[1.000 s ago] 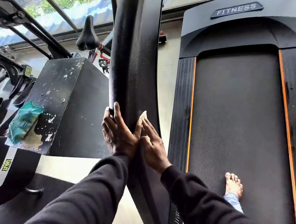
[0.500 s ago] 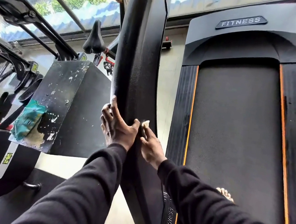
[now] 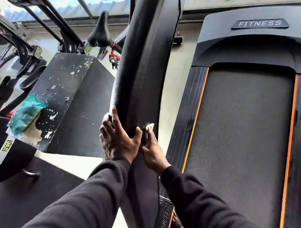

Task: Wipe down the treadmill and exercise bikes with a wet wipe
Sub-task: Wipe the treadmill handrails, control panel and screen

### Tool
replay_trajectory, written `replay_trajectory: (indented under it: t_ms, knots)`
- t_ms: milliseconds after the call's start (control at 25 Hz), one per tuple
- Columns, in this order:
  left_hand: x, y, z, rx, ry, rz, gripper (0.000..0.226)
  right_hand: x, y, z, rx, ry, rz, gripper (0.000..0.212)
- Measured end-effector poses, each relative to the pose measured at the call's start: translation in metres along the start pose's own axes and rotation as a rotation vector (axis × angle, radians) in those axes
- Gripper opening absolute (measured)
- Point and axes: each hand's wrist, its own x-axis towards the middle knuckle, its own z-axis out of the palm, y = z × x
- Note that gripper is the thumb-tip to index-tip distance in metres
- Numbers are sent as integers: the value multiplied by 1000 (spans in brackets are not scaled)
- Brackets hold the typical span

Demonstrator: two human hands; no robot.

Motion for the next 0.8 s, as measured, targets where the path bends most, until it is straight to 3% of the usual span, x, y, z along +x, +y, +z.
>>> replay_trajectory:
  t_ms: [160,280,520,680,800]
  knots:
    - [2,1,2,1,-6,-13,98,16,-5,-9,30,84,-13,72]
    - [2,2,3,23,14,-18,98,27,-6,-16,67,11,29,79]
    - [4,1,5,46,23,-14,99,45,-3,-28,71,35,52,77]
    - [4,1,6,47,35,8,98,57,-9,-39,9,77,93,71]
    - [5,0,6,47,35,-2,98,61,-13,-44,14,-1,96,64]
